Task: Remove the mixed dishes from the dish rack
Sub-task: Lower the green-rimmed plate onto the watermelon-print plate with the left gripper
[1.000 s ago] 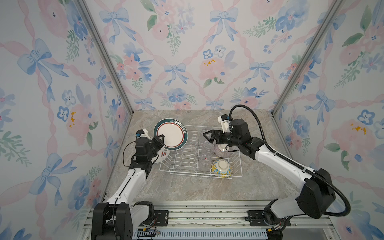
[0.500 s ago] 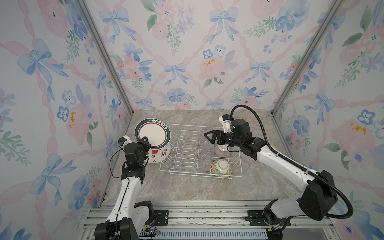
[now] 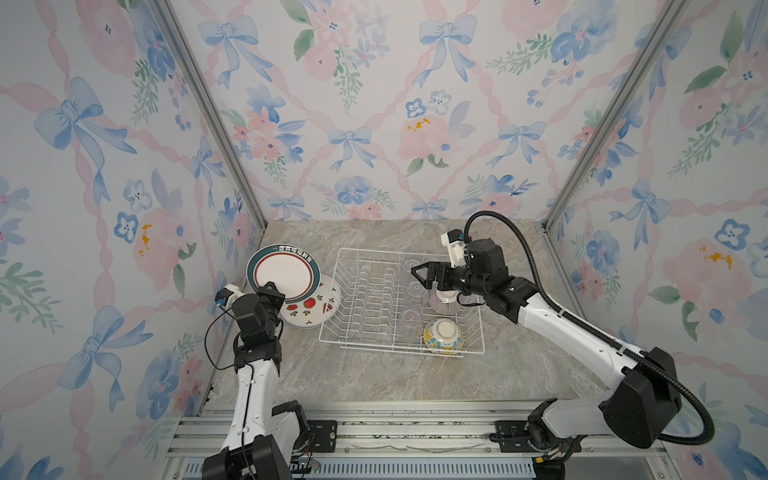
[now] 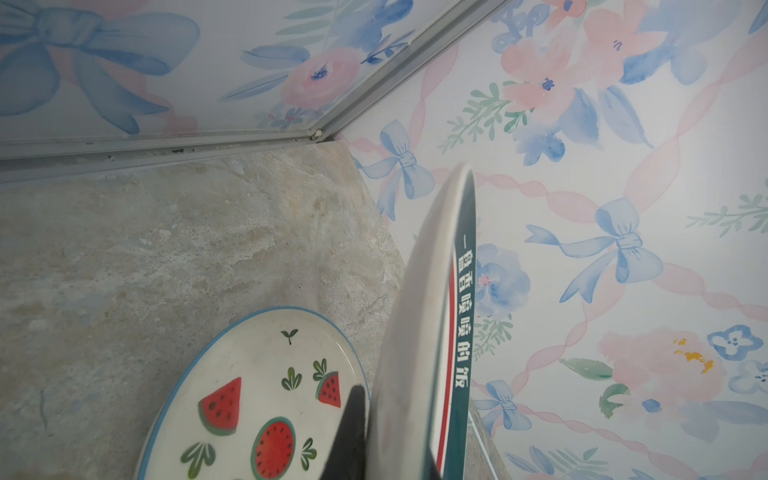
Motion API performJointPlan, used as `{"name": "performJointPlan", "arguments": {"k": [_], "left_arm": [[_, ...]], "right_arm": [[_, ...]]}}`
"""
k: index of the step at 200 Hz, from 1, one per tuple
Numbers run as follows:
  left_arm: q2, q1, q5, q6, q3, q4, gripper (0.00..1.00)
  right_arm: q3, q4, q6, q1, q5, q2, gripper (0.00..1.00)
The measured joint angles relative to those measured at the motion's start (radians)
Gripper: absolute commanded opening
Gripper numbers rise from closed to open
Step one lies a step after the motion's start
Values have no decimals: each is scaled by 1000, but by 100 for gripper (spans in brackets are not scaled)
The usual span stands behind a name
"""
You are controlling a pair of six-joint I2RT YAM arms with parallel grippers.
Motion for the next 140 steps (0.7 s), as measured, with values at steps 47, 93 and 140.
{"name": "performJointPlan", "arguments": {"k": [47,93,140], "left_arm": [[-3,68,7,0,-38,-3,0],[-3,92,6,0,-47,-10,0],[16,92,6,1,-55,-9,0]], "right_arm": [[0,-7,0,0,0,0,97],[0,-8,0,0,0,0,97],[0,-10,0,0,0,0,97]]}}
